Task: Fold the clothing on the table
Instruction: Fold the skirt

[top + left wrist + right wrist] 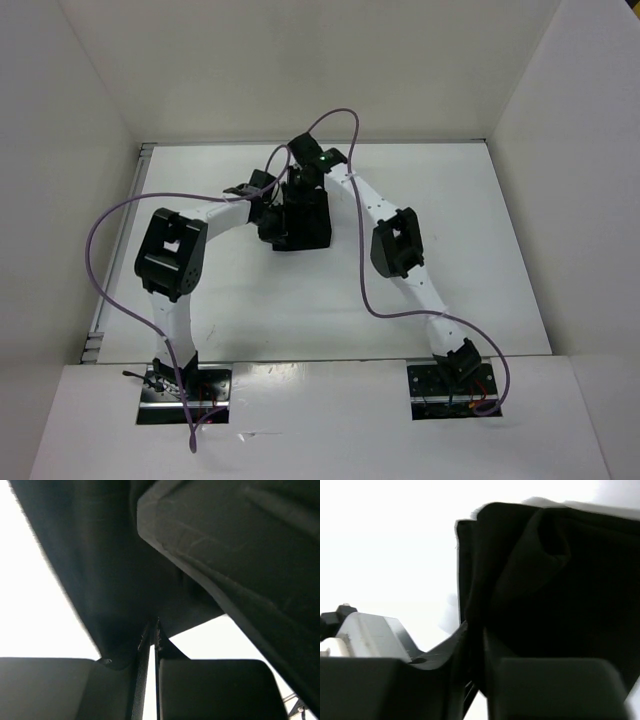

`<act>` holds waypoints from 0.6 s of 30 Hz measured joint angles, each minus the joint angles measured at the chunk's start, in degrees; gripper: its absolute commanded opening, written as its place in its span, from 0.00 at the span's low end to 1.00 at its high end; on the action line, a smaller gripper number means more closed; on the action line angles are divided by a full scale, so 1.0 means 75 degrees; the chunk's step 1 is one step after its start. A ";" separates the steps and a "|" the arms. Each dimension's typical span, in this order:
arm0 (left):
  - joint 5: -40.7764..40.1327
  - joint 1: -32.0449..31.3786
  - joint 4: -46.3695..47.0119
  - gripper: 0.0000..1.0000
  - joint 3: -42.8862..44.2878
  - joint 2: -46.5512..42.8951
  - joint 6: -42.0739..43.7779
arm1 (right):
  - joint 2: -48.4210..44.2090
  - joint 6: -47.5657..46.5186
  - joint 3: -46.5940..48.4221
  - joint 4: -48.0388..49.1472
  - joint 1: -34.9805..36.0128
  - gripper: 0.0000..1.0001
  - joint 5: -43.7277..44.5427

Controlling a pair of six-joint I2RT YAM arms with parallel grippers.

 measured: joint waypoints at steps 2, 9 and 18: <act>-0.0032 0.0099 -0.0096 0.12 -0.0026 -0.0052 0.0015 | 0.0513 -0.0082 0.0979 -0.0525 0.0009 0.33 -0.0184; -0.0079 0.0641 -0.0778 0.20 0.0169 -0.1032 0.0219 | 0.1664 -0.0201 0.3990 -0.1617 0.0061 0.45 -0.1405; -0.0172 0.0997 -0.1209 0.20 0.1533 -0.2381 0.0638 | 0.0323 -0.0411 0.4418 -0.2623 0.0038 0.20 -0.0009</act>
